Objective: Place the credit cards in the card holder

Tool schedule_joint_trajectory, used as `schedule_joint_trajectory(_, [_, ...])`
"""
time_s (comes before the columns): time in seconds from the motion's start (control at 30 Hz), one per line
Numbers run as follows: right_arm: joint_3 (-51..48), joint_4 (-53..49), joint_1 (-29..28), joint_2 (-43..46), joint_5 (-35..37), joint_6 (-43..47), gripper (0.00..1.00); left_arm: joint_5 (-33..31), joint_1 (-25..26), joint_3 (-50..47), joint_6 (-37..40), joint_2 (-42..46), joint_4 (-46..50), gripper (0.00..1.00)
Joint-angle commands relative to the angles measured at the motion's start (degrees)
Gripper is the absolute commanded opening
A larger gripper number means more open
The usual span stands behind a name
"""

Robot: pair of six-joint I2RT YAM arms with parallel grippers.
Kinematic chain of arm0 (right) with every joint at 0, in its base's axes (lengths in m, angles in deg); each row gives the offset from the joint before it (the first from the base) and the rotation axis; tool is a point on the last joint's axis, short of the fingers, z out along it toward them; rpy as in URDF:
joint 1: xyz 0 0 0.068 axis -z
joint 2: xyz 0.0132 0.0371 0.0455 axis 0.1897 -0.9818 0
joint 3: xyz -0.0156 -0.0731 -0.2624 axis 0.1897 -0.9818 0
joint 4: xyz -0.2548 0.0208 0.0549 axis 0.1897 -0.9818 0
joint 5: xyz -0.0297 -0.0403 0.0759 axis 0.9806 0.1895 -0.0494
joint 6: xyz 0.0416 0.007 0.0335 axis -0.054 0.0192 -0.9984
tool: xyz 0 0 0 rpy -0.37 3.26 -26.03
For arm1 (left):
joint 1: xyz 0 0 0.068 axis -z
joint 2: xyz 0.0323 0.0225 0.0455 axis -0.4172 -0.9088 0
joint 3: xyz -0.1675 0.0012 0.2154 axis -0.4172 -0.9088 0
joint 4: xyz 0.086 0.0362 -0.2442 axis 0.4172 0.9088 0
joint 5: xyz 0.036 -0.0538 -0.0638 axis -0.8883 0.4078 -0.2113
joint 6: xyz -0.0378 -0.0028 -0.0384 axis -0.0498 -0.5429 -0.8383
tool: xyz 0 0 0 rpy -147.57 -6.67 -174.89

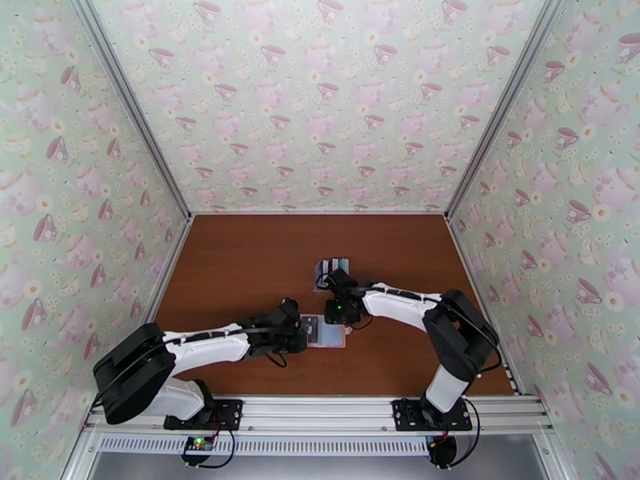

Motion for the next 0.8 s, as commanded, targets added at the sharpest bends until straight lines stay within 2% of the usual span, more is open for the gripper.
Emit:
schedule_joint_trajectory(0.0, [1.3,0.6,0.3,-1.2,-0.8,1.2,0.32,-0.5,-0.5,-1.5,-0.6,0.6,1.8,0.33])
schedule_joint_trajectory(0.17, [0.0,0.6,0.2,-1.0,-1.4,0.8,0.32,0.2,-0.4,-2.1,-0.4,0.9,0.2,0.35])
schedule_joint_trajectory(0.47, [-2.0,2.2,-1.4,-0.5,-3.6,-1.2,0.32,1.6,-0.6,-2.7,0.2,1.8,-2.1,0.46])
schedule_joint_trajectory(0.77, [-2.0,2.3,-2.1,0.0,-3.7,-1.8,0.32,3.7,-1.5,-4.4,-0.3,2.4,-5.0,0.52])
